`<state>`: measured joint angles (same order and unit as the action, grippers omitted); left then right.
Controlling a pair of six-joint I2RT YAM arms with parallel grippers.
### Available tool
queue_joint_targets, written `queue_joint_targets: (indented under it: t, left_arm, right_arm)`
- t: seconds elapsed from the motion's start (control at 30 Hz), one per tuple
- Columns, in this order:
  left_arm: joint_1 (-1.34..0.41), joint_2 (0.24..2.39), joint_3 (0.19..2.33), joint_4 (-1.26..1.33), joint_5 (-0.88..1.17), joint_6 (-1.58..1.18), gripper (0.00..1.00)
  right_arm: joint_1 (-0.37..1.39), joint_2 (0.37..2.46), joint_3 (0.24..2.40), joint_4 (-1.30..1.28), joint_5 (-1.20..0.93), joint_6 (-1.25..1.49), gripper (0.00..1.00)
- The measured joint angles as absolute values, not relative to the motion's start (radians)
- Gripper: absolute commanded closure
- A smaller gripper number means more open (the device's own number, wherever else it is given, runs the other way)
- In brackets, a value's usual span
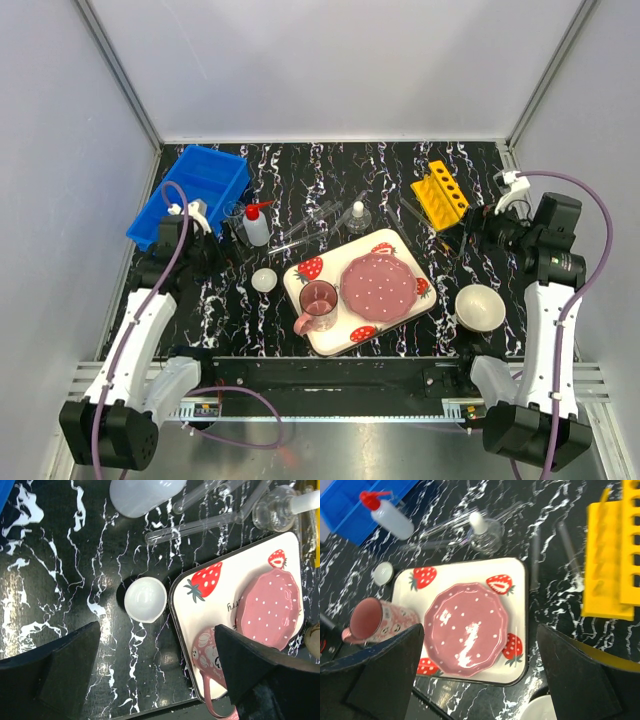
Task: Organize the chemistry lab equipment
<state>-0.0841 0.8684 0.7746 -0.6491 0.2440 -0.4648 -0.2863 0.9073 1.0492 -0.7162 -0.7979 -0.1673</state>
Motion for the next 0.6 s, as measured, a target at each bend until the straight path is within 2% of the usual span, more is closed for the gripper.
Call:
queue_joint_targets:
  t: [0.33, 0.53, 0.6]
  left_arm:
    - [-0.09, 1.104, 0.721, -0.599, 0.226, -0.546, 0.02]
    - [-0.119, 1.249, 0.693, -0.529, 0.206, -0.57, 0.18]
    - [-0.143, 1.29, 0.693, -0.502, 0.194, -0.579, 0.28]
  right_arm:
    - [-0.286, 0.992, 0.953, -0.723, -0.957, -0.228, 0.0]
    - [-0.286, 0.987, 0.863, -0.657, -0.982, -0.21, 0.0]
    - [-0.286, 0.976, 0.84, -0.636, -0.987, -0.205, 0.0]
